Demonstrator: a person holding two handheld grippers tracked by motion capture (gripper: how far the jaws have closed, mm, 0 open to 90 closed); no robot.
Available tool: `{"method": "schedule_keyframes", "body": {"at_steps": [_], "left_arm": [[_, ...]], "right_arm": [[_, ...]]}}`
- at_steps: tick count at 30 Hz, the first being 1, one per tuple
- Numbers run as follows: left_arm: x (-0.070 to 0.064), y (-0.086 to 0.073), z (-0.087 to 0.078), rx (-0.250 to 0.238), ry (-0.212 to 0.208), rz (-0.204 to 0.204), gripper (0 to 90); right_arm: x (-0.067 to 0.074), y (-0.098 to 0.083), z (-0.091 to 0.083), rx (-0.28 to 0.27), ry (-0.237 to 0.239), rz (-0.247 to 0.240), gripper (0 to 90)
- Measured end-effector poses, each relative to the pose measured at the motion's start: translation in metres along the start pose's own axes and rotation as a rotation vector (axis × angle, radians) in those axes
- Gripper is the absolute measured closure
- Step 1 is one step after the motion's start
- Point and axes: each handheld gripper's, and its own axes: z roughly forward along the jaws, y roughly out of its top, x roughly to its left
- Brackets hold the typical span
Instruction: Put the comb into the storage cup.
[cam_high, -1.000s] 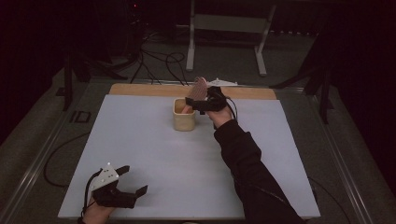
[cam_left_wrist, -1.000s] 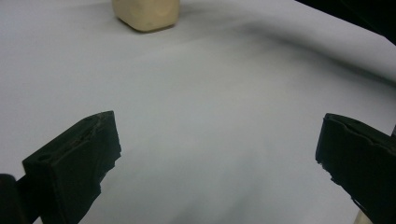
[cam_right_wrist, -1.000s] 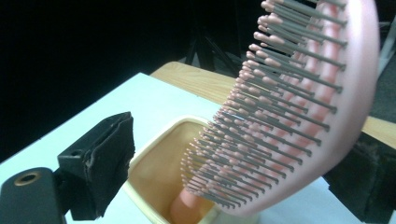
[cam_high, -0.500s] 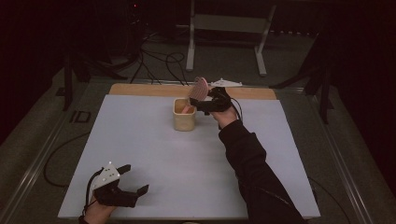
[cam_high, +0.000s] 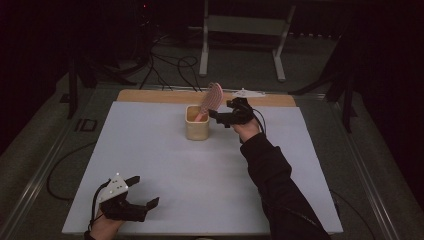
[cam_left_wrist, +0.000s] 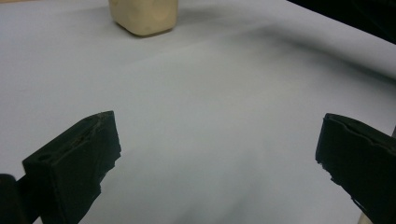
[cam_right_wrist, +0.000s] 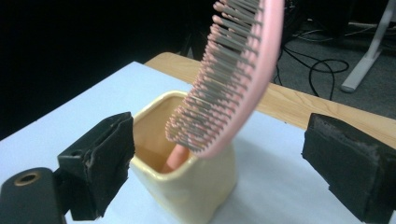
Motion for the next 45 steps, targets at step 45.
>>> {"method": "schedule_keyframes", "body": {"at_steps": [45], "left_arm": [[-0.002, 0.001, 0.001, 0.004, 0.003, 0.015, 0.2]], "right_arm": [[0.015, -0.092, -0.069, 0.05, 0.084, -0.05, 8.9]]}}
